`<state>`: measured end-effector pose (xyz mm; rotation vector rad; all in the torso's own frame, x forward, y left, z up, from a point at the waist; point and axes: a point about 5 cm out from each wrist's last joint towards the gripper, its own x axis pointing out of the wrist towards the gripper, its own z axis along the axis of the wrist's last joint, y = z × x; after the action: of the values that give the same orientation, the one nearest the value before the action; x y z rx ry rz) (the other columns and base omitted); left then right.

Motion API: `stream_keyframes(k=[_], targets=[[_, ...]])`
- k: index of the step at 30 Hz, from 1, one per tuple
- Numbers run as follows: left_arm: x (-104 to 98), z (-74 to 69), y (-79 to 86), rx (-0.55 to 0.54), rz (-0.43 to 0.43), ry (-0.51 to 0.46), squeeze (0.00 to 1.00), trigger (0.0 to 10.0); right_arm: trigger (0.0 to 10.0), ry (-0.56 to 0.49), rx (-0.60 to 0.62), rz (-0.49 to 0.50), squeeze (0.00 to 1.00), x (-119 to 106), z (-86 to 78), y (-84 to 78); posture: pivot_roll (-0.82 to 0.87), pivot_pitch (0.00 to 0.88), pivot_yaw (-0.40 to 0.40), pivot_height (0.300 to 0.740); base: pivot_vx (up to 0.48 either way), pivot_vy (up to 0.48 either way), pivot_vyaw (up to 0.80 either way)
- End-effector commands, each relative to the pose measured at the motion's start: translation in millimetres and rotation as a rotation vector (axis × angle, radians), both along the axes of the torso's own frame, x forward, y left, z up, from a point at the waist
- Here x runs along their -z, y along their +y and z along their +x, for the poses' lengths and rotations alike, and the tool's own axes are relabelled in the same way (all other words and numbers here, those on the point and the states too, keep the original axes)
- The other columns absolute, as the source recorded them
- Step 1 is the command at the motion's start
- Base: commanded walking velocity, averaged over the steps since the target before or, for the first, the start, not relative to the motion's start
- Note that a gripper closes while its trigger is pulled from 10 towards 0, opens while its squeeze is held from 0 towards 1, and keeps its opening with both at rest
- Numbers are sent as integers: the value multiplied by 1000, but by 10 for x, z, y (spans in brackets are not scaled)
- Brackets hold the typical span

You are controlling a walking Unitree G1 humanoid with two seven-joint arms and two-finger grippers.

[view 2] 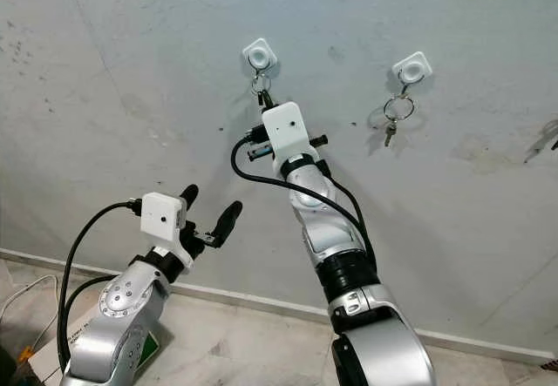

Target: Hang keys on a hook

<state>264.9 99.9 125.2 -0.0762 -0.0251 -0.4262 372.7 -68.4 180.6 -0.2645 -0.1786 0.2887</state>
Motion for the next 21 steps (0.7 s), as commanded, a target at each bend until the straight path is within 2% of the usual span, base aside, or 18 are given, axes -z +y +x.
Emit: stream_keyframes(k=[1,5,21], targets=[[-132,5,-16,20,11,-69,0,10000,10000,5,-6,-10,0,-11,5,32,73,0,40,740,0,0,0],[-251,27,-22,5,-25,-116,0,10000,10000,16,-5,-17,0,11,13,28,75,0,37,740,0,0,0],[-324,39,8,-17,-17,-147,0,10000,10000,-62,-11,49,0,-72,-54,48,76,0,38,740,0,0,0]])
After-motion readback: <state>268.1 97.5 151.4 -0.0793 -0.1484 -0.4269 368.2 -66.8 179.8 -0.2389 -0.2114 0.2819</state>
